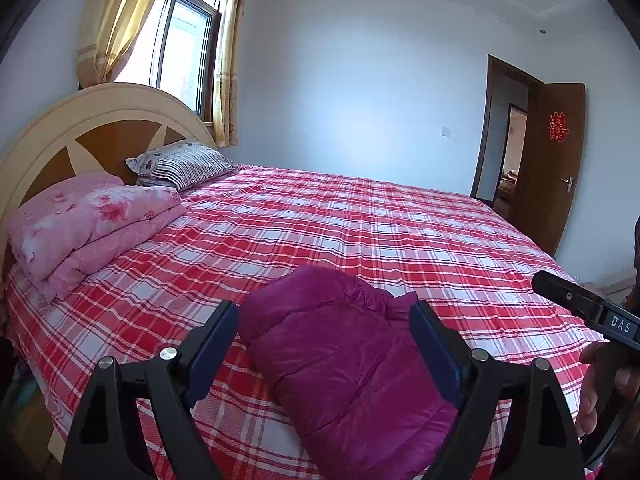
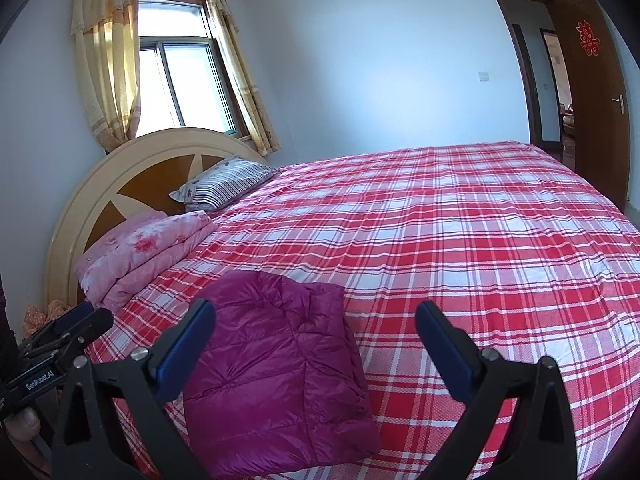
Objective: Fold large clothes
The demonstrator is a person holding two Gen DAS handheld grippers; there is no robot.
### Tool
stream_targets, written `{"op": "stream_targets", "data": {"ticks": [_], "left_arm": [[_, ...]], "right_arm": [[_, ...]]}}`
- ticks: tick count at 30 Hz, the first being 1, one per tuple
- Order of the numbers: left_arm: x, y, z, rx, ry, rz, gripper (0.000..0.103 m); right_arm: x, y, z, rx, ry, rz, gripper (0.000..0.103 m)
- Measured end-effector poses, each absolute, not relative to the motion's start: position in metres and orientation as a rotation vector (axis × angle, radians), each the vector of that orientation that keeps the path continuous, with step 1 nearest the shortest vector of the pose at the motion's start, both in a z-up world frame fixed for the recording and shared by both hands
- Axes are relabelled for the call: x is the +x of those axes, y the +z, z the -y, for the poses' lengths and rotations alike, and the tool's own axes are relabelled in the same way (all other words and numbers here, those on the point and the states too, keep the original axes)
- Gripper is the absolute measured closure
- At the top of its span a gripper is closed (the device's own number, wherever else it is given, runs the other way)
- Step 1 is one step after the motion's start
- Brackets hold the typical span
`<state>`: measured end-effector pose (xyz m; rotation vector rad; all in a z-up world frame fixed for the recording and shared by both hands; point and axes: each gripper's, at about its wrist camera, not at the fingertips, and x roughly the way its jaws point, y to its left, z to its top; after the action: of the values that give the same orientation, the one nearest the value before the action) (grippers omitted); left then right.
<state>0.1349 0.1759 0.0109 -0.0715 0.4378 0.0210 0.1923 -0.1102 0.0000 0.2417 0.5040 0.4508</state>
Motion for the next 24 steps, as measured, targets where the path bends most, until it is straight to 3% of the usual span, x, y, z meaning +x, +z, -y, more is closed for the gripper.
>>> {"op": "stream_targets", "data": {"ticks": [5,8,24], "left_arm": [[0.134,0.013,-0.175,-0.069,0.012,-0.440,0.015],[0.132,0.016,-0.172,-0.058,0.034,-0.429,0.005],[0.113,0.039,-0.179,-0.053,0.080,-0.289,0.001]], "right_arm": [[0.190,0.001,0.113,0.246,0.453,-0.497,0.001],[0.188,0.002,0.114,0.246,0.455,-0.492,0.001],[0.178,0.010,0.106,0.230,0.485,-0.473,0.001]]}}
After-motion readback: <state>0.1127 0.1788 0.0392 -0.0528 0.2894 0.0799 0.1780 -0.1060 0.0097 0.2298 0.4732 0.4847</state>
